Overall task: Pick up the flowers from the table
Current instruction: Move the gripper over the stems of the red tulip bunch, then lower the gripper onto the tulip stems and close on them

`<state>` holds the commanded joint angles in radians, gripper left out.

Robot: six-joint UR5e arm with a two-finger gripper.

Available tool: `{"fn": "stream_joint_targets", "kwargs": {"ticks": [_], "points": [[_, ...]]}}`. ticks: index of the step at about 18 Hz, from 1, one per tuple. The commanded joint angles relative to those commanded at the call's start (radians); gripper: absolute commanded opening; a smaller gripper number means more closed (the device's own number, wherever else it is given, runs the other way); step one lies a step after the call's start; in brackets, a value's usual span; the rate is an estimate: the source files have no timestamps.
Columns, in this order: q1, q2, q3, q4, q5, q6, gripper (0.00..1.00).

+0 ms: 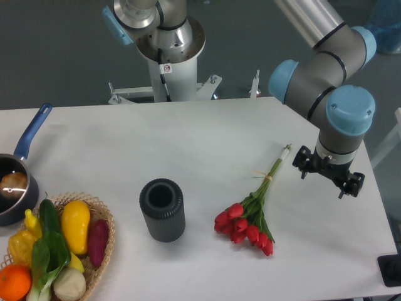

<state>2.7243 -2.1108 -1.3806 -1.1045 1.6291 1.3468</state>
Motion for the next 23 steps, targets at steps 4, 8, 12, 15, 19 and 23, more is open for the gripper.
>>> {"fn": "stream_joint_targets", "kwargs": {"ticks": [4, 8, 12, 15, 19, 23], "points": [[-0.008, 0.008, -0.02, 0.023, -0.002, -0.003, 1.0], [-0.02, 0.049, -0.177, 0.158, -0.003, -0.009, 1.0], [-0.026, 0.124, -0.323, 0.19, -0.005, -0.005, 1.0], [-0.057, 0.124, -0.347, 0.193, -0.008, -0.009, 1.0], [-0.087, 0.091, -0.336, 0.199, -0.043, -0.031, 1.0], [-0.106, 0.026, -0.298, 0.225, -0.083, -0.152, 1.0]]}}
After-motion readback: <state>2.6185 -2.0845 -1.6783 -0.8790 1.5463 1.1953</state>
